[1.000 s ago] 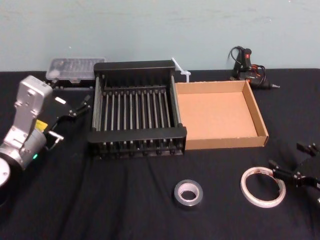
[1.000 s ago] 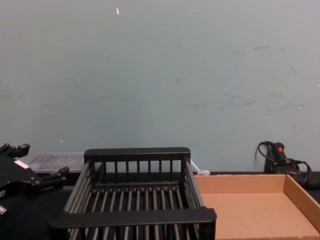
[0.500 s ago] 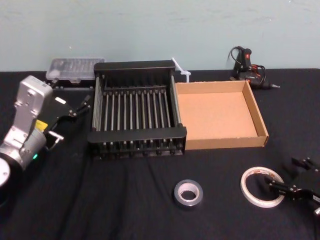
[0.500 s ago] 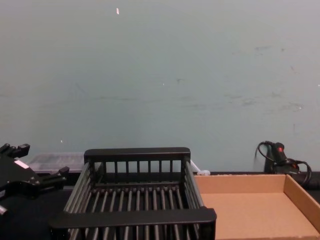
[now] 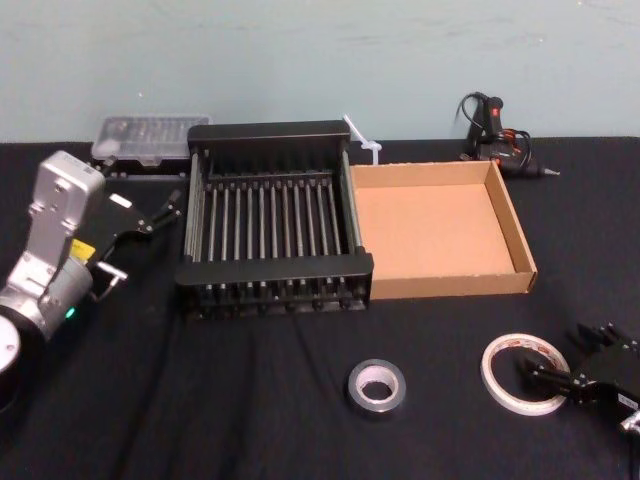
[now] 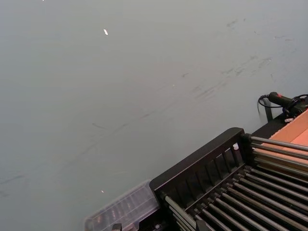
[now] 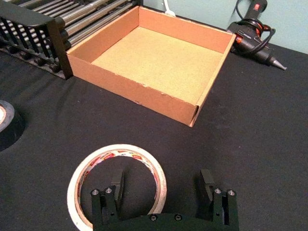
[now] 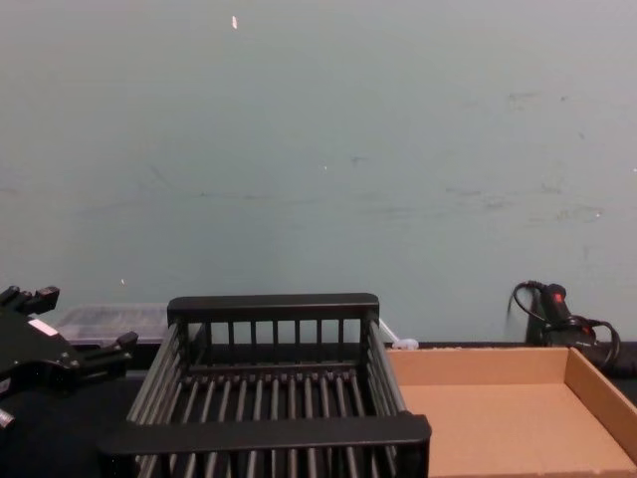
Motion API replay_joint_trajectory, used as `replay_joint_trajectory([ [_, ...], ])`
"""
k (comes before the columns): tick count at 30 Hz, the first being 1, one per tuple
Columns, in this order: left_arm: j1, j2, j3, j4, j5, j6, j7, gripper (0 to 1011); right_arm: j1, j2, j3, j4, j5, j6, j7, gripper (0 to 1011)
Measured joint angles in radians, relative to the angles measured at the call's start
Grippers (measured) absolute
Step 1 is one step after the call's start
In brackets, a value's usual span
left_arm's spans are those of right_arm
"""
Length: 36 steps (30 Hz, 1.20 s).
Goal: Pick up the white tape and place it into the black box , Pick up the silver tape and place it into the brown box.
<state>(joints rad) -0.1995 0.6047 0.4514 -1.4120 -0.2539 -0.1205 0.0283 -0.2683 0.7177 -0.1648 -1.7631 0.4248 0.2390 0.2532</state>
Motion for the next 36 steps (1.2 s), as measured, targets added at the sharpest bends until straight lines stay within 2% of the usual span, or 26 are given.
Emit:
replay_joint_trajectory([
  [11, 0.0, 0.0, 0.0, 0.0, 0.0, 0.0, 0.0, 1001, 0.014, -0.031, 0.008, 0.02, -0.022, 0.019, 0.021, 1000],
  [36, 0.0, 0.0, 0.0, 0.0, 0.0, 0.0, 0.0, 1001, 0.026, -0.074, 0.029, 0.04, -0.072, 0.047, 0.07, 1000],
])
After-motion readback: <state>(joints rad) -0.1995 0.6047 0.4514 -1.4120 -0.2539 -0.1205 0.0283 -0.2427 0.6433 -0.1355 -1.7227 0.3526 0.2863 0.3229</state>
